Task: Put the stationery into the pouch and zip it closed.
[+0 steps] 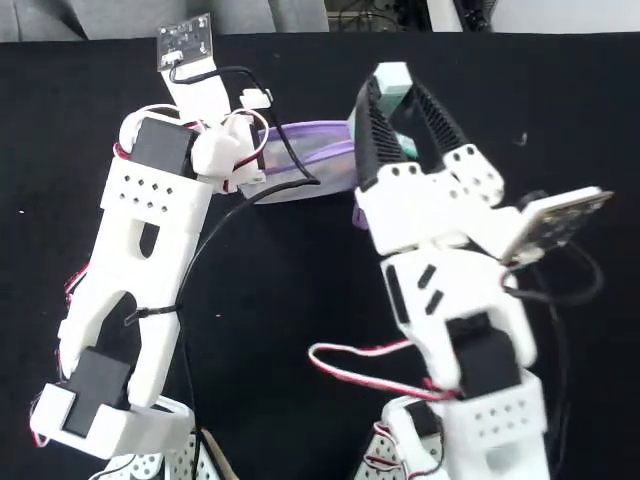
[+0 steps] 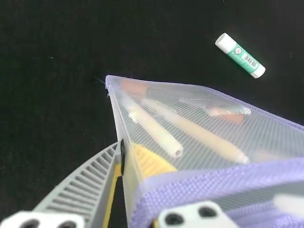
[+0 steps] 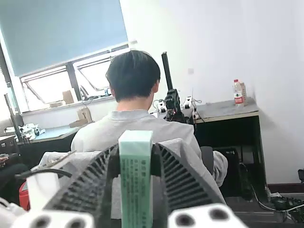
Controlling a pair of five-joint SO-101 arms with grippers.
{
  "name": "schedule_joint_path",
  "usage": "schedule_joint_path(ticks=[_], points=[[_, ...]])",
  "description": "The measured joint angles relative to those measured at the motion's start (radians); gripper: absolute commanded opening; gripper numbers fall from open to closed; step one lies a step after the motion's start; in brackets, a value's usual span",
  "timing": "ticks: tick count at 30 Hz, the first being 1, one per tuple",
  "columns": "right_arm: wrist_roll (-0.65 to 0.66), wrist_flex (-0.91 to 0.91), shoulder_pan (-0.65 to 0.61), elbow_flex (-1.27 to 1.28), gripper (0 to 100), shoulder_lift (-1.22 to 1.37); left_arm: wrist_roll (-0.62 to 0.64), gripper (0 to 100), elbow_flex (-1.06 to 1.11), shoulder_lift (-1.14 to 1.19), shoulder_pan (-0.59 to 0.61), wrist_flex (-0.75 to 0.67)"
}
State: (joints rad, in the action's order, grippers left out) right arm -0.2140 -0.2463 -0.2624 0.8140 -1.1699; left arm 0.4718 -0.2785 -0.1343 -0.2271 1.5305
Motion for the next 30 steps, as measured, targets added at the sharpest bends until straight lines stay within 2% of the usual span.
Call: schedule_joint_path(ticks=[4, 7, 15, 22, 30], points=[[0.002, 0.213, -0.020, 0.164, 1.1, 0.002, 0.000, 3, 0.000, 0.000, 0.000, 0.000], [0.006, 0.298, -0.051, 0.229, 1.1, 0.002, 0.000, 3, 0.000, 0.000, 0.000, 0.000], [0.006, 0.322, -0.109, 0.244, 1.1, 0.031, 0.000, 3, 0.000, 0.000, 0.000, 0.000], [0.006, 0.381, -0.110, 0.244, 1.1, 0.180, 0.000, 3, 0.000, 0.000, 0.000, 0.000], [0.006, 0.385, -0.106, 0.244, 1.1, 0.222, 0.009, 3, 0.035, 0.000, 0.005, -0.044]])
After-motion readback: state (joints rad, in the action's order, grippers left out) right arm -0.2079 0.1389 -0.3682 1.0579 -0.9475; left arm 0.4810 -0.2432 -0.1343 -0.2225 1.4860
